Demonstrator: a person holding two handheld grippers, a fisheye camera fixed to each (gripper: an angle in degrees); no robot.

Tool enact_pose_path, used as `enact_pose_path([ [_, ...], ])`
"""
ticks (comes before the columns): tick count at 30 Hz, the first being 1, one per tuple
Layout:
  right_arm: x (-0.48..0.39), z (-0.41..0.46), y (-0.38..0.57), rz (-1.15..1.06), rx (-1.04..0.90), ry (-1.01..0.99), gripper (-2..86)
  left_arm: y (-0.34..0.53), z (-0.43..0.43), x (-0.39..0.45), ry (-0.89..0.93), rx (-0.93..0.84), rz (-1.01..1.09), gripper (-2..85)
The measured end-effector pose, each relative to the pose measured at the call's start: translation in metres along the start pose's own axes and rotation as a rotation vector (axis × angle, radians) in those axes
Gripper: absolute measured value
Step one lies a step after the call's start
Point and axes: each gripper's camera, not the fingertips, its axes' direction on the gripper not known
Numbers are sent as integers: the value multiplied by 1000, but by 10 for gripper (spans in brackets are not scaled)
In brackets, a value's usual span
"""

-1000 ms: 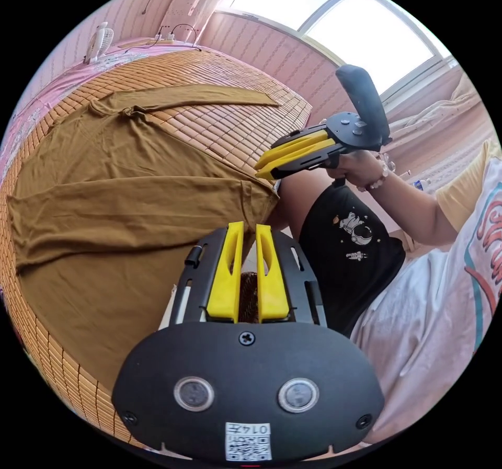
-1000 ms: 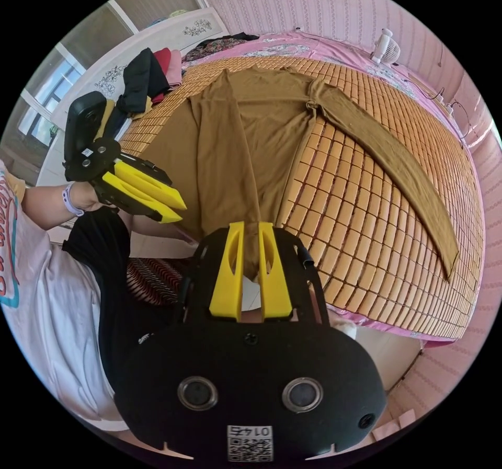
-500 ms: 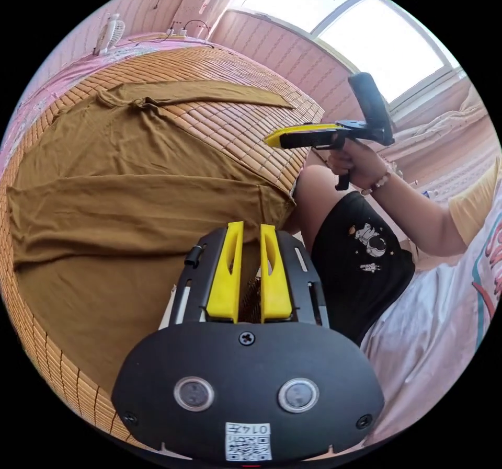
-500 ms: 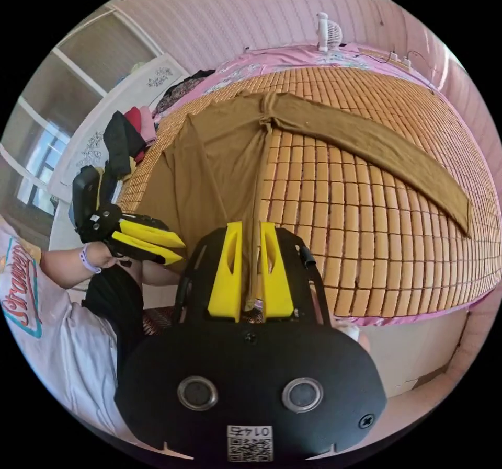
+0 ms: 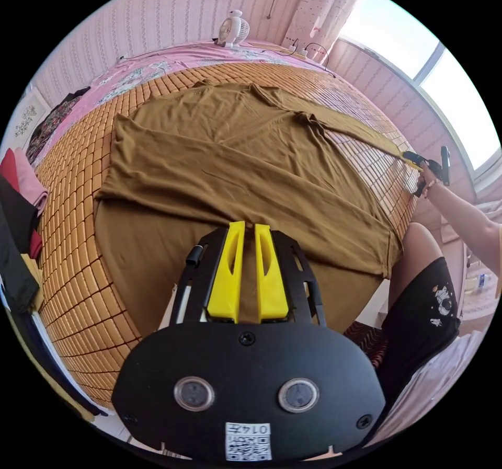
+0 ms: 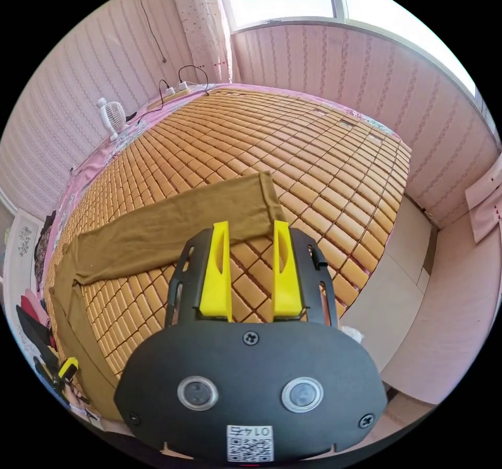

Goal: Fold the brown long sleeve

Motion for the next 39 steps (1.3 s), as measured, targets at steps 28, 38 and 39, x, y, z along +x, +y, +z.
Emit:
enact_pose_path([
  [28,-286,-137,265,-1295,-389,-1356,85,166,-132,-61,87,379,-300,-6],
  [38,-274,-87,323,-1233,-346,-846,92,137,-103,-65,63,203,-214,74],
  [39,-281,-83,323,-1219,-315,-810,94,132,-99,-64,56,189,-202,76],
])
